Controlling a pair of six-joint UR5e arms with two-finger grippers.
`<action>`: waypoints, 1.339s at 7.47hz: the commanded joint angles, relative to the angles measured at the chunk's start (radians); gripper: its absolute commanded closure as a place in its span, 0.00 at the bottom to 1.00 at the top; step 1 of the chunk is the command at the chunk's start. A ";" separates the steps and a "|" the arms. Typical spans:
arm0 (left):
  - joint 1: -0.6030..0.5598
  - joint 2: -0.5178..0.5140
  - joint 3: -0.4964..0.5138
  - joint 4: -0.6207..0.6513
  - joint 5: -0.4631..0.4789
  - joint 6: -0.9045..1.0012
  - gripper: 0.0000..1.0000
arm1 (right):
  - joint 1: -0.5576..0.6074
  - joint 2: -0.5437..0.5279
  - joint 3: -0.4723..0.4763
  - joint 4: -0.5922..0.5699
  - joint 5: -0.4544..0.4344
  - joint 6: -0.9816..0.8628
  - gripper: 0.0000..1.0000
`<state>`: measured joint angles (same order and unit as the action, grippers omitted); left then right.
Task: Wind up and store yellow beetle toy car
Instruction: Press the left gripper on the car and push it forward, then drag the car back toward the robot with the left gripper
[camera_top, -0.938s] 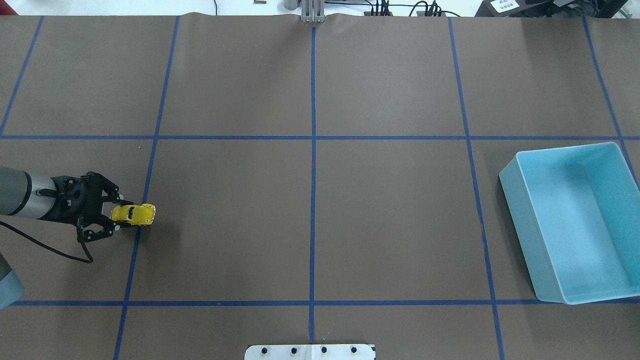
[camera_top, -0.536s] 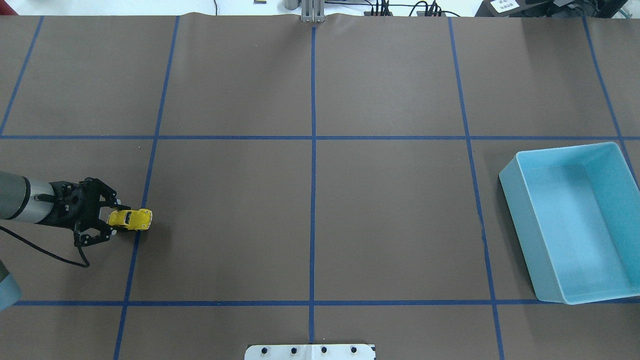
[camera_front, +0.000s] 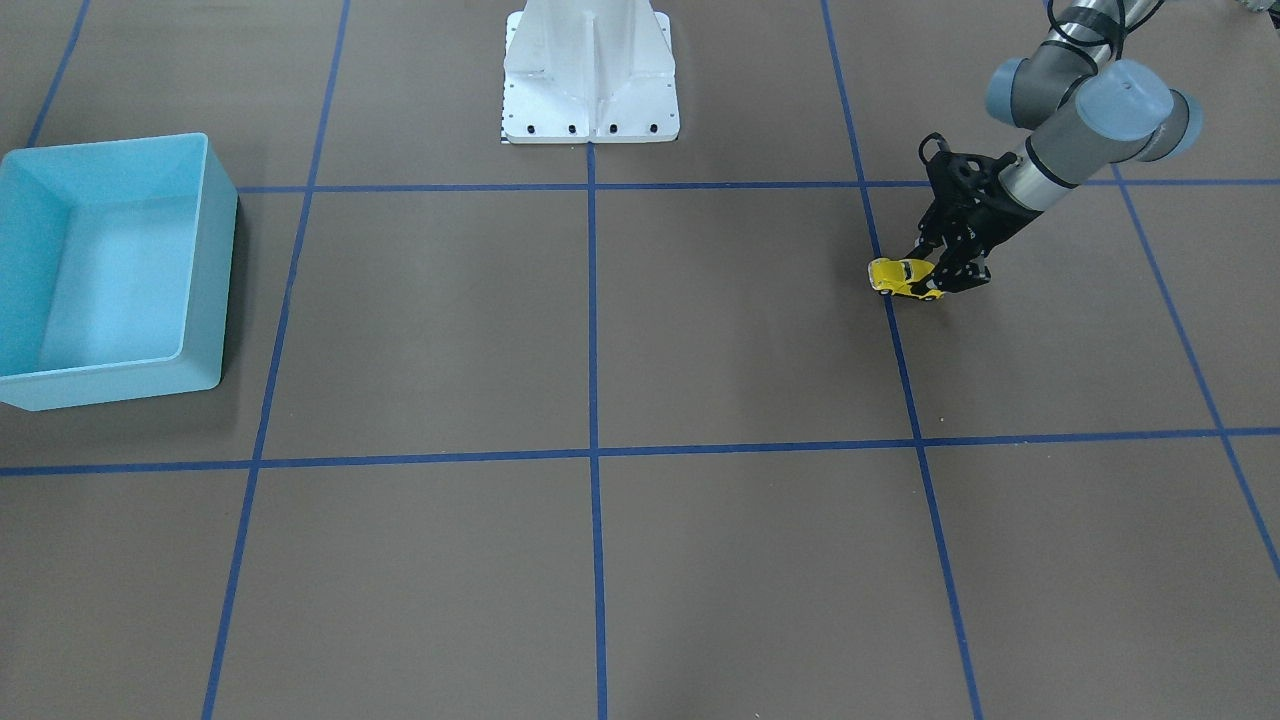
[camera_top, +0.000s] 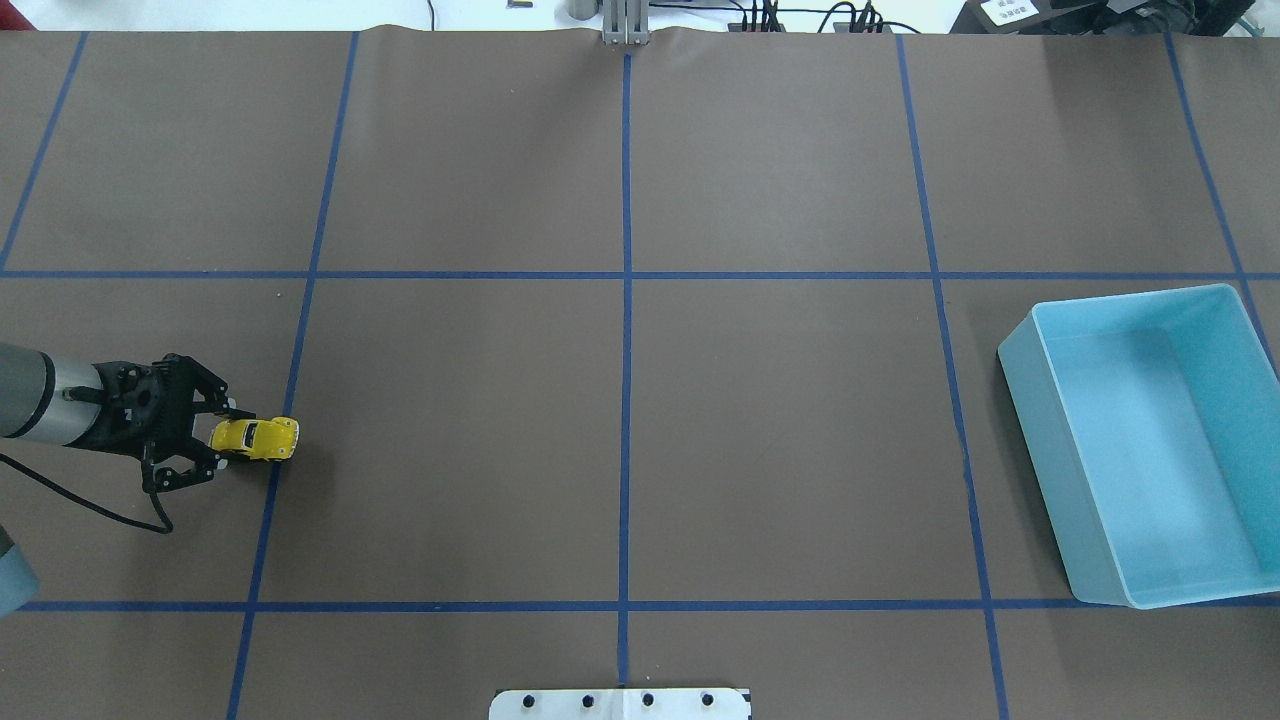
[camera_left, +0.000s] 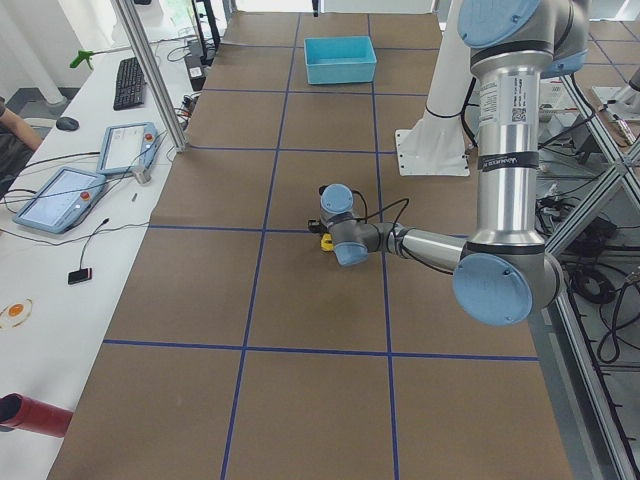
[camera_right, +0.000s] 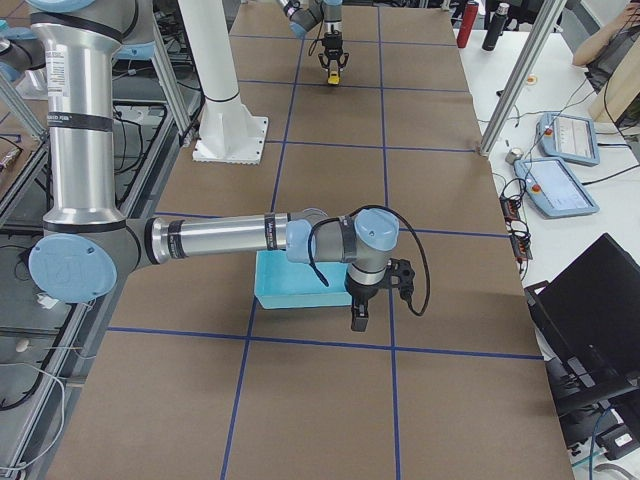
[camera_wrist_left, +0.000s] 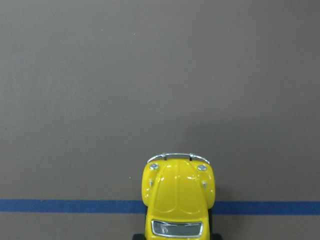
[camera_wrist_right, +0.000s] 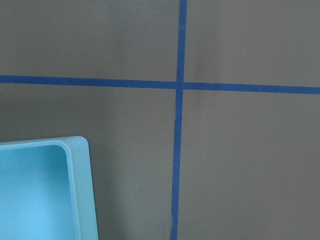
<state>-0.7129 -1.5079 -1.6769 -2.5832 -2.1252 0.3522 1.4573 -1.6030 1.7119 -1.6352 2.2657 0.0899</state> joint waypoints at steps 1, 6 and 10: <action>-0.026 0.018 0.005 0.000 -0.024 0.022 0.90 | 0.000 0.000 0.000 0.000 0.000 0.001 0.00; -0.071 0.037 0.037 0.003 -0.058 0.099 0.90 | 0.000 0.000 0.000 0.000 0.000 -0.001 0.00; -0.105 0.041 0.069 0.001 -0.104 0.133 0.90 | 0.000 0.000 0.000 0.000 0.000 0.001 0.00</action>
<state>-0.8146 -1.4685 -1.6137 -2.5812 -2.2233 0.4798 1.4573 -1.6030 1.7119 -1.6352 2.2657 0.0904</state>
